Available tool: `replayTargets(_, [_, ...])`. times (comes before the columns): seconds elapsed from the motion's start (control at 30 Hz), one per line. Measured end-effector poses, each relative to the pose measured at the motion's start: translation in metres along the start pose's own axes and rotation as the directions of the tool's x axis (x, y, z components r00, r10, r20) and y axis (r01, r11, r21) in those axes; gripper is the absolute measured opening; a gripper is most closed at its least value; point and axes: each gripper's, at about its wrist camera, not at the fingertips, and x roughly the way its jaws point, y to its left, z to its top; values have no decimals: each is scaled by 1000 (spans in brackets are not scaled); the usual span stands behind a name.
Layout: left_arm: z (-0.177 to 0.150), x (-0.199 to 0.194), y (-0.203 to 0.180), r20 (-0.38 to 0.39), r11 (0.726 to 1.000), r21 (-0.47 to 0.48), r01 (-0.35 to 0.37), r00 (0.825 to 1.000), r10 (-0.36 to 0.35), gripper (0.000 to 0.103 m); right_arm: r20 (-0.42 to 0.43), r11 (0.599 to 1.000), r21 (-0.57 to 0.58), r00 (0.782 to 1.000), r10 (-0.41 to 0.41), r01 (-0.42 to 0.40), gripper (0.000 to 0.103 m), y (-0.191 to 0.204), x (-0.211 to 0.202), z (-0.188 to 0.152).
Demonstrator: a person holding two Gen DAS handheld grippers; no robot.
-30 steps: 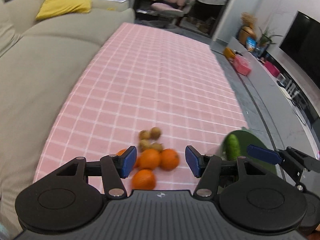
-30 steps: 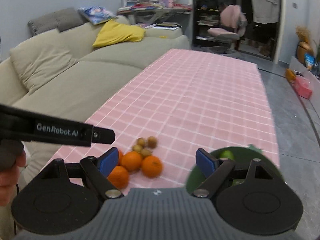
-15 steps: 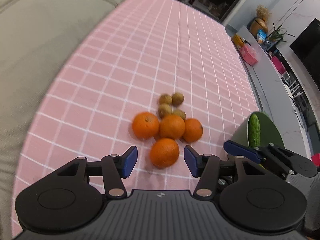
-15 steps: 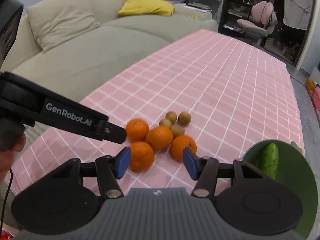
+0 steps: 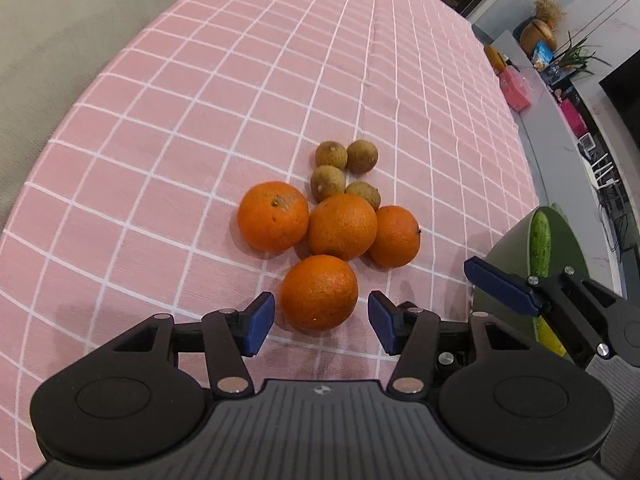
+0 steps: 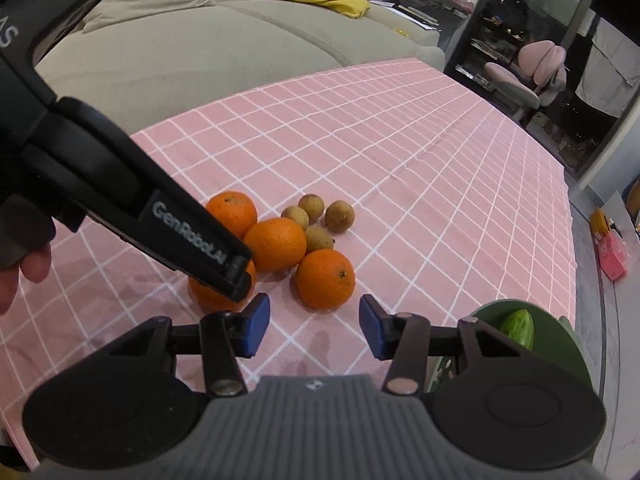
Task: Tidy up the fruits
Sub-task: 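Grasp an orange with the left tool while the right tool grasps another orange, then lower the orange into the colander with the left tool while the right tool releases its orange there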
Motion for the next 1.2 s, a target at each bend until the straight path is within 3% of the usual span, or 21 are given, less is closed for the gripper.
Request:
replayTargets(0.1, [-1, 6, 0, -11, 1000, -8, -12, 1000, 12, 62, -5, 1000, -13, 1000, -3, 3, 46, 0, 6, -1])
replayTargets(0.2, [-1, 9, 2, -11, 1000, -26, 3, 1000, -3, 52, -8, 1000, -14, 1000, -10, 10, 46, 0, 11, -1])
replayTargets(0.3, [-1, 8, 0, -8, 1000, -12, -3, 1000, 3, 50, -6, 1000, -23, 1000, -17, 16, 46, 0, 15, 0])
replayTargets(0.4, [0, 3, -2, -8, 999, 12, -45, 999, 45, 49, -10, 999, -45, 1000, -20, 19, 46, 3, 20, 4])
replayTargets(0.73, [15, -23, 7, 52, 999, 0, -52, 997, 52, 49, -56, 993, -113, 997, -45, 38, 46, 7, 48, 24])
replayTargets(0.9, [17, -23, 9, 50, 999, -23, -47, 998, 48, 49, -112, 997, -74, 993, -25, 16, 47, 3, 64, 26])
replayTargets(0.93, [17, -23, 8, 49, 998, -21, -52, 997, 53, 49, -115, 997, -69, 993, -31, 23, 43, 2, 64, 25])
replayTargets(1.2, [16, -36, -2, 76, 998, -8, -64, 995, 64, 49, -76, 999, -30, 997, -24, 22, 40, -7, 43, 22])
